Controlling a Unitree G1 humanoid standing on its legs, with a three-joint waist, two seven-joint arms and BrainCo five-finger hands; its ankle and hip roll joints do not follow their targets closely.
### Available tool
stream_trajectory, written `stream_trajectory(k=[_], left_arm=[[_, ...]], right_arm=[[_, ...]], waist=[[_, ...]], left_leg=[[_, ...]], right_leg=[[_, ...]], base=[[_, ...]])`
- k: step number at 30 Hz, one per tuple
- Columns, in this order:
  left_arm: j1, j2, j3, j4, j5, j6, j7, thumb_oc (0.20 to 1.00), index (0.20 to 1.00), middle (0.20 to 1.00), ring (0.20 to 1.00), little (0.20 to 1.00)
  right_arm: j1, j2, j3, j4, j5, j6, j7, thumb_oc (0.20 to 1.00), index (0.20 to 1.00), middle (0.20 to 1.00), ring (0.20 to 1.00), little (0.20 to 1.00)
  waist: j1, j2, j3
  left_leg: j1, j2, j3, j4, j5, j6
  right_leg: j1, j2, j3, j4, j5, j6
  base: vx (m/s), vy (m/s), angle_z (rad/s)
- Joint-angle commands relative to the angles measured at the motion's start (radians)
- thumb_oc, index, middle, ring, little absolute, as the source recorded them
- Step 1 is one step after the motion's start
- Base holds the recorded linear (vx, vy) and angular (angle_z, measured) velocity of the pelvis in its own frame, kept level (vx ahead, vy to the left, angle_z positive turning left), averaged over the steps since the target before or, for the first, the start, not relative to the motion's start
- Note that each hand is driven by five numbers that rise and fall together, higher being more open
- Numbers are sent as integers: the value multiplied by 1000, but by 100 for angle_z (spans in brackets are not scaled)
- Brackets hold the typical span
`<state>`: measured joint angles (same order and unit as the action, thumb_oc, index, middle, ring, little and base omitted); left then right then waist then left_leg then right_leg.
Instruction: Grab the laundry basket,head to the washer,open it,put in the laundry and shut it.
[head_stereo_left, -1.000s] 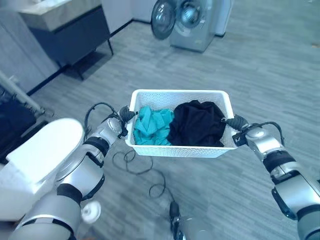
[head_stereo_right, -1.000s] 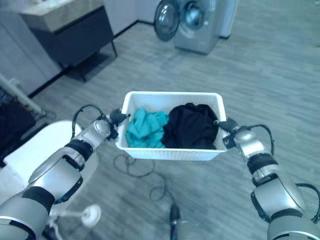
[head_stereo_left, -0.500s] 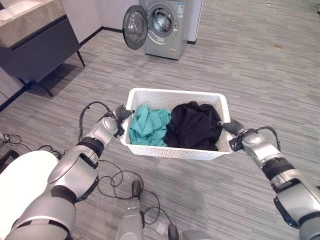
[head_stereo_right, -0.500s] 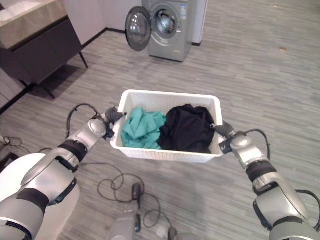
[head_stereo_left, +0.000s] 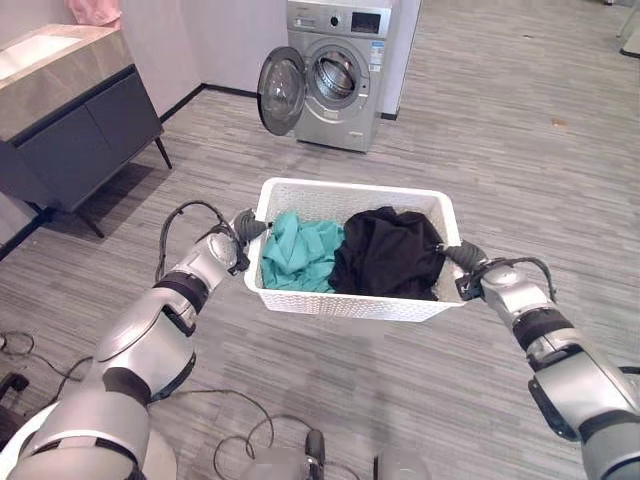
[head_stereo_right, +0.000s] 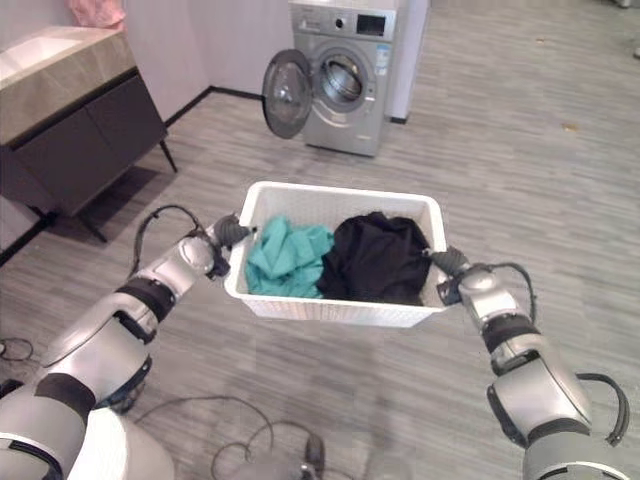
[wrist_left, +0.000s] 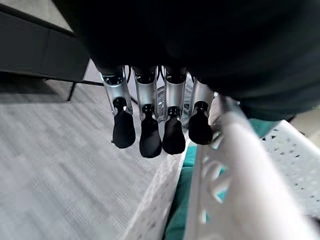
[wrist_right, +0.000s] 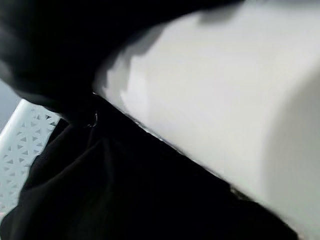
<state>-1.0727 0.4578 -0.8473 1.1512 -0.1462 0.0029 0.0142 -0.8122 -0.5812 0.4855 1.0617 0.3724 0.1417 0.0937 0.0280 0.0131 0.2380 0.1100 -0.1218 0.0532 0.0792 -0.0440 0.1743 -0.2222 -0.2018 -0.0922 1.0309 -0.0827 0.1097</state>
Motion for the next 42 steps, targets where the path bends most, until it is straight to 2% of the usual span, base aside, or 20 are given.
stream_trajectory(k=[1,3,4,5,10,14,15,16,18,20,22,23,25,29,32,35,37,40,41,42], left_arm=[[-96,59,18,131,30,-5,49,200,200,200,200,200],[-111,52,17,143,37,-7,48,200,200,200,200,200],[-117,48,17,144,41,-9,48,200,200,200,200,200],[-127,44,23,140,57,-14,53,200,200,200,200,200],[-99,72,49,122,76,-22,58,200,200,200,200,200],[-73,80,54,103,79,-18,55,200,200,200,200,200],[-64,77,60,105,70,-16,46,200,200,200,200,200],[-63,76,61,105,70,-17,46,200,200,200,200,200],[-62,77,63,115,53,-21,47,200,200,200,200,200],[-80,86,58,124,33,-19,51,200,200,200,200,200],[-98,113,62,114,14,-18,53,200,200,200,200,200],[-112,127,72,105,-12,-20,55,200,200,200,200,200],[-123,127,68,104,-18,-17,57,200,200,200,200,200],[-142,97,60,64,-22,-17,59,200,200,200,200,200],[-130,90,69,14,-29,-16,63,200,200,200,200,200],[-106,79,66,-6,-27,-22,62,200,200,200,200,200],[-98,80,62,5,-34,-25,59,200,200,200,200,200],[-93,98,62,14,-42,-29,61,200,200,200,200,200],[-93,106,59,15,-47,-28,60,200,200,200,200,200],[-93,117,56,18,-49,-28,58,200,200,200,200,200]], right_arm=[[-145,-156,-14,123,22,-50,-43,200,200,200,200,200],[-154,-171,0,142,29,-47,-37,200,200,200,200,200],[-157,-179,0,144,33,-49,-37,200,200,200,200,200],[-143,-198,-5,122,34,-46,-34,200,200,200,200,200],[-110,-198,-27,65,26,-50,-35,200,200,200,200,200],[-96,-202,-34,27,19,-49,-34,200,200,200,200,200],[-105,-212,-28,9,19,-41,-30,200,200,200,200,200],[-105,-213,-27,9,19,-41,-30,200,200,200,200,200],[-122,-236,-14,4,19,-41,-33,200,200,200,200,200],[-151,-244,-8,15,47,-52,-41,200,200,200,200,200],[-173,-240,5,12,64,-54,-50,200,200,200,200,200],[-182,-247,6,1,73,-55,-61,200,200,200,200,200],[-189,-251,7,0,79,-52,-65,200,200,200,200,200],[-166,-261,11,-48,58,-47,-74,200,200,200,200,200],[-109,-274,-20,-117,33,-54,-88,200,200,200,200,200],[-80,-268,-43,-112,29,-72,-100,200,200,200,200,200],[-87,-257,-40,-86,25,-76,-98,200,200,200,200,200],[-125,-240,-18,-43,9,-68,-86,200,200,200,200,200],[-128,-229,-18,-32,10,-70,-86,200,200,200,200,200],[-127,-225,-23,-18,12,-68,-82,200,200,200,200,200]], waist=[[-31,27,-105],[-56,12,-102],[-64,0,-102],[-89,-16,-95],[-111,-9,-91],[-116,-9,-111],[-128,-7,-161],[-129,-5,-161],[-153,9,-172],[-161,-4,-160],[-141,-31,-144],[-119,-49,-116],[-105,-52,-103],[-53,-48,-73],[-14,-19,-73],[20,1,-76],[40,7,-84],[66,20,-130],[76,15,-143],[84,14,-153]], left_leg=[[-36,105,-85,-92,70,-130],[-2,89,-105,-102,38,-147],[6,78,-114,-100,25,-154],[42,63,-143,-101,-13,-165],[122,63,-159,-95,-84,-170],[183,65,-154,-87,-139,-173],[227,105,-146,-45,-167,-204],[228,107,-147,-44,-168,-205],[208,148,-150,67,-101,-240],[64,184,-133,409,76,-283],[-15,195,-94,645,153,-277],[-107,230,-43,799,168,-265],[-156,255,-15,830,158,-256],[-315,228,32,631,103,-238],[-318,187,32,195,125,-234],[-344,146,18,-36,165,-241],[-367,127,9,-53,183,-246],[-309,115,-29,-57,214,-217],[-296,103,-40,-41,206,-205],[-279,100,-41,-34,199,-190]], right_leg=[[88,120,16,-389,80,16],[86,133,-9,-617,44,11],[63,134,-1,-712,60,14],[24,125,28,-909,130,38],[-19,97,16,-1079,217,73],[1,83,-34,-1077,235,72],[44,84,-65,-1045,256,55],[44,86,-66,-1044,255,55],[55,114,-48,-994,226,30],[100,125,-35,-969,195,-18],[156,138,-26,-980,165,-61],[211,148,-14,-1002,140,-90],[241,153,-10,-1013,128,-96],[329,161,6,-1041,80,-79],[388,185,30,-1043,27,-60],[447,208,44,-1036,-25,-54],[487,218,70,-1018,-55,-57],[506,217,117,-930,-98,-49],[501,207,123,-879,-98,-36],[480,207,128,-798,-47,-15]], base=[[326,7,46],[344,-62,69],[485,-150,51],[374,-114,35],[363,-97,45],[401,-130,20],[664,-256,-20],[699,-307,-16],[350,-194,16],[290,-277,14],[288,-369,9],[270,-313,-37],[208,-176,-58],[316,-15,-29],[433,99,-15],[438,55,-30],[448,56,-14],[504,119,-68],[486,147,-77],[447,149,-29]])
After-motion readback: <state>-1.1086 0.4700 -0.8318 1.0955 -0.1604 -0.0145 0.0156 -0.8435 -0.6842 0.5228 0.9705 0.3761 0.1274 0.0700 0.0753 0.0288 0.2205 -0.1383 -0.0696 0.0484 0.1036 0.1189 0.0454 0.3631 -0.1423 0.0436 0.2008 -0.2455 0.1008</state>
